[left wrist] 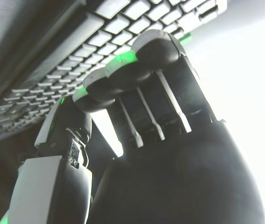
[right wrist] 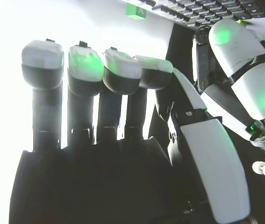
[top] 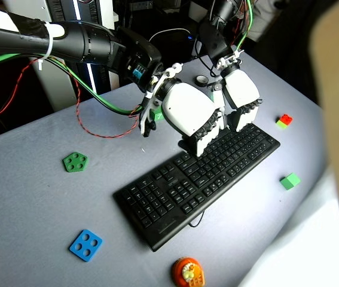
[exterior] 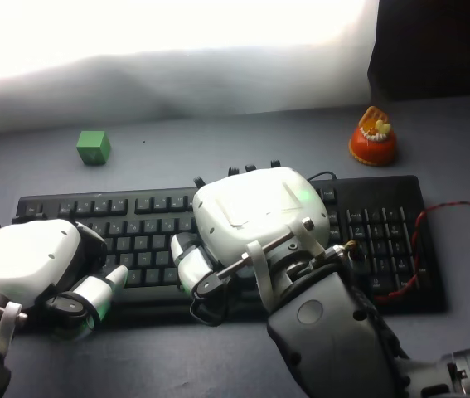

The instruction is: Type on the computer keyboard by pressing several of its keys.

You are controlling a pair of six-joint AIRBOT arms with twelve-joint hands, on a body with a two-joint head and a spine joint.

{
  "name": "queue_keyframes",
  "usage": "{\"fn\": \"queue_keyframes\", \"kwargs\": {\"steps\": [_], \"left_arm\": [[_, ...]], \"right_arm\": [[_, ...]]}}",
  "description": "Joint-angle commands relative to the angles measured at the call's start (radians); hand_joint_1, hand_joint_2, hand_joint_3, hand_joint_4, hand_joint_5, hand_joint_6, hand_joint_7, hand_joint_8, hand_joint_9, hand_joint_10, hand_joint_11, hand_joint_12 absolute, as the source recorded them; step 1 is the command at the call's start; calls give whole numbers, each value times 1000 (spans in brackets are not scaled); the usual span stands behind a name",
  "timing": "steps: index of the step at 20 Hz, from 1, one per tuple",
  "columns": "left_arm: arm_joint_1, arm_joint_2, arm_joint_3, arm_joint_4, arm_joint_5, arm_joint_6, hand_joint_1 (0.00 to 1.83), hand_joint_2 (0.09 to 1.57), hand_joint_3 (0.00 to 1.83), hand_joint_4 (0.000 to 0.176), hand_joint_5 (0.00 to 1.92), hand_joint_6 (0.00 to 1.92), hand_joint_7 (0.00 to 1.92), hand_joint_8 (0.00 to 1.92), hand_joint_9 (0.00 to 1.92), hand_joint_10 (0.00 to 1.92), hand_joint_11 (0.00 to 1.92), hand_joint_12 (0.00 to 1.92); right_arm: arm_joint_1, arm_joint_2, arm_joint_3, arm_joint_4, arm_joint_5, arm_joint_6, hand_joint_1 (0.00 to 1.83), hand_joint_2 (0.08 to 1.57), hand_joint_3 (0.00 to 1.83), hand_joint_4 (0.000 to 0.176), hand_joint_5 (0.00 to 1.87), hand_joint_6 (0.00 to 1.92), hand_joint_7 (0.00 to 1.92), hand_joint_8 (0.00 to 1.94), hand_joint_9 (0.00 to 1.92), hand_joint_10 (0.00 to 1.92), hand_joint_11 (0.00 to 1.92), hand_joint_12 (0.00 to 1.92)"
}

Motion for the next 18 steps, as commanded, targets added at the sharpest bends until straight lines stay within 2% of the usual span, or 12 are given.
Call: {"fn": "queue_keyframes", "kwargs": {"steps": [1, 2, 3, 4, 7, 9, 11, 13, 14, 15, 16, 18], "left_arm": [[-3, 9, 3, 54, -87, -2, 800, 1328, 198, 54, 0, 0, 0, 0, 0, 11, 0, 341], [-1, 9, 3, 54, -87, -2, 800, 1328, 198, 54, 0, 0, 0, 0, 0, 11, 0, 341], [4, 9, 2, 54, -87, -2, 798, 1411, 43, 53, 0, 0, 0, 0, 0, 0, 0, 187], [8, 9, 2, 54, -87, -3, 845, 1414, 16, 51, 0, 0, 0, 0, 0, 0, 0, 188], [24, 10, 0, 55, -87, -3, 815, 1416, 4, 55, 0, 0, 0, 0, 0, 0, 0, 157], [41, 10, 3, 79, -87, -8, 884, 1390, 0, 54, 0, 0, 0, 0, 0, 0, 0, 162], [56, 11, 16, 137, -47, -23, 812, 1421, 10, 49, 0, 0, 0, 0, 0, 0, 0, 201], [70, 10, 19, 143, -44, -24, 896, 1393, 0, 49, 2, 0, 0, 0, 0, 0, 0, 238], [72, 10, 19, 143, -41, -24, 889, 1391, 0, 43, 6, 2, 12, 2, 5, 2, 0, 293], [77, 13, 23, 148, -17, -24, 862, 1401, 1, 36, 21, 5, 28, 4, 18, 6, 0, 388], [79, 14, 27, 166, -6, -24, 896, 1388, 0, 32, 55, 14, 56, 8, 37, 13, 0, 501], [75, 14, 37, 186, 27, -16, 986, 1357, 0, 21, 101, 19, 134, 17, 94, 33, 0, 683]], "right_arm": [[11, 1, 1, -92, 49, 5, 958, 1146, 265, 0, 11, 27, 20, 57, 19, 148, 0, 524], [9, 1, 2, -92, 49, 6, 958, 1146, 265, 0, 11, 27, 20, 57, 19, 148, 0, 524], [4, 1, 2, -92, 49, 6, 943, 1249, 66, 0, 2, 4, 30, 7, 24, 81, 0, 436], [1, 2, 2, -92, 49, 6, 954, 1270, 17, 2, 24, 8, 32, 1, 23, 60, 0, 425], [-16, 7, 2, -88, 49, 5, 916, 1291, 6, 6, 5, 0, 7, 2, 6, 30, 0, 34], [-21, 8, 3, -48, 43, 6, 922, 1289, 3, 4, 2, 1, 5, 2, 2, 25, 25, 21], [-35, 2, 11, -36, 32, 25, 915, 1296, 5, 5, 0, 0, 3, 1, 1, 22, 3, 22], [-50, -20, 30, -36, 32, 32, 930, 1288, 1, 1, 44, 13, 18, 2, 22, 27, 0, 51], [-55, -30, 39, -36, 32, 36, 907, 1300, 3, 0, 54, 13, 27, 2, 37, 30, 0, 129], [-60, -47, 53, -36, 32, 48, 953, 1273, 0, 0, 137, 35, 95, 10, 90, 49, 0, 503], [-62, -60, 63, -36, 32, 53, 977, 1261, 0, 0, 182, 48, 135, 13, 118, 61, 0, 768], [-63, -88, 78, -36, 35, 55, 1024, 1257, 0, 0, 298, 101, 245, 34, 190, 107, 0, 1152]]}}
